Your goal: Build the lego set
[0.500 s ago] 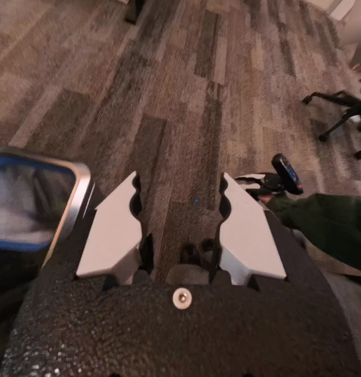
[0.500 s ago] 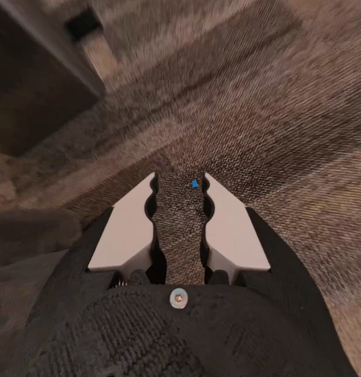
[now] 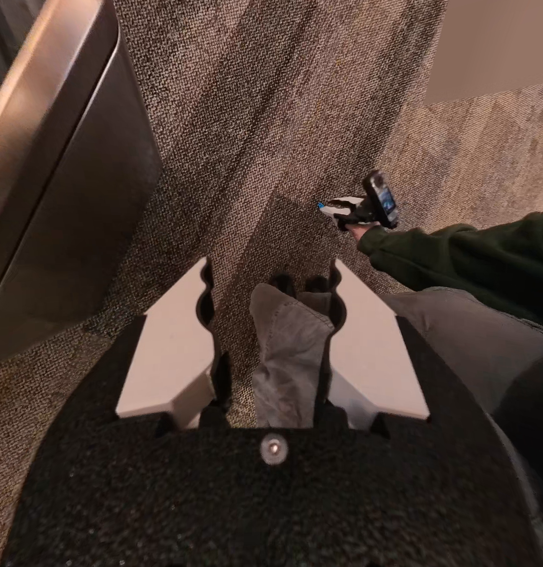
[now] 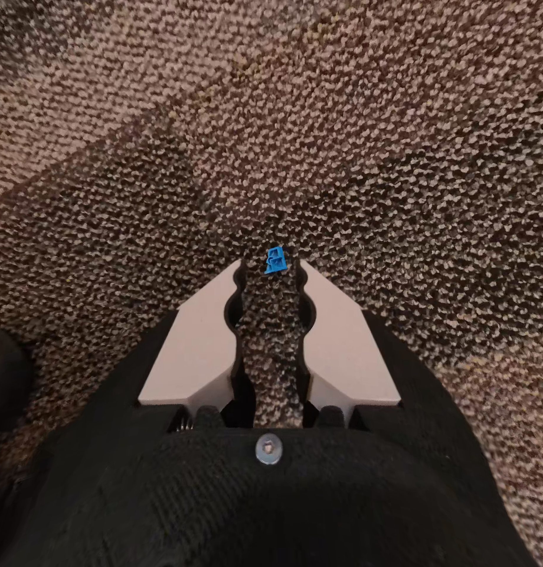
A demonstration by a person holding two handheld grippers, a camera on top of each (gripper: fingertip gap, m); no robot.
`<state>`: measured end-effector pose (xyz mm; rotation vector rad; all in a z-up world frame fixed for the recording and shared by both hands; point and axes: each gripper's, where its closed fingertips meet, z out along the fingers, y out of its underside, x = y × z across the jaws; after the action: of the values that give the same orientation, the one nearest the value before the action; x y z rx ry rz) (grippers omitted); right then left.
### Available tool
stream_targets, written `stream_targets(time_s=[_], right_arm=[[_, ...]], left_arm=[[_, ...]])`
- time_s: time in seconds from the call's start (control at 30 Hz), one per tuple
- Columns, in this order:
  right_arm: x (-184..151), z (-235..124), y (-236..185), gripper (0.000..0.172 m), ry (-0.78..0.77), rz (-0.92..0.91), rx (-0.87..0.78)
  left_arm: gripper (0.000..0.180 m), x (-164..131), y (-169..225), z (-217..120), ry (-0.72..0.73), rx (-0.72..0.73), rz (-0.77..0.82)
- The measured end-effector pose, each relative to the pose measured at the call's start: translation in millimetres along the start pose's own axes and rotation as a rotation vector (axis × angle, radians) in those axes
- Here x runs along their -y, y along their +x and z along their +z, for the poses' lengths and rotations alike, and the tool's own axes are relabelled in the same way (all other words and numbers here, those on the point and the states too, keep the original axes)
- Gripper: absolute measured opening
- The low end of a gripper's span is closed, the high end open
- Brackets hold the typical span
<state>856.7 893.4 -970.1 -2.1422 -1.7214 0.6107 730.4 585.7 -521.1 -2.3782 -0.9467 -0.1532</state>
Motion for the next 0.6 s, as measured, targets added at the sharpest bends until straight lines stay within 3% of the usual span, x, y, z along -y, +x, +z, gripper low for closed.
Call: stream_targets(time_s=[0.47,0.53,0.6], right_arm=[[-7.0,15.3,5.3,0.013,-0.056,-0.090,-0.062],[3.9,-3.7,-1.7,0.013,-0.043,-0.079,-0.055],[28.5,-50.4,-10.7,0.013,0.007,-0.033,-0.046]], left_arm=[[0.068,-8.7,7.3,5.0,-0.016,-0.061,-0.031],[0.069,-4.4,7.8,-4.9,0.036,-0.048,-0.059],[0.070,2.2,14.0,-18.4,0.080,-0.052,-0.101]])
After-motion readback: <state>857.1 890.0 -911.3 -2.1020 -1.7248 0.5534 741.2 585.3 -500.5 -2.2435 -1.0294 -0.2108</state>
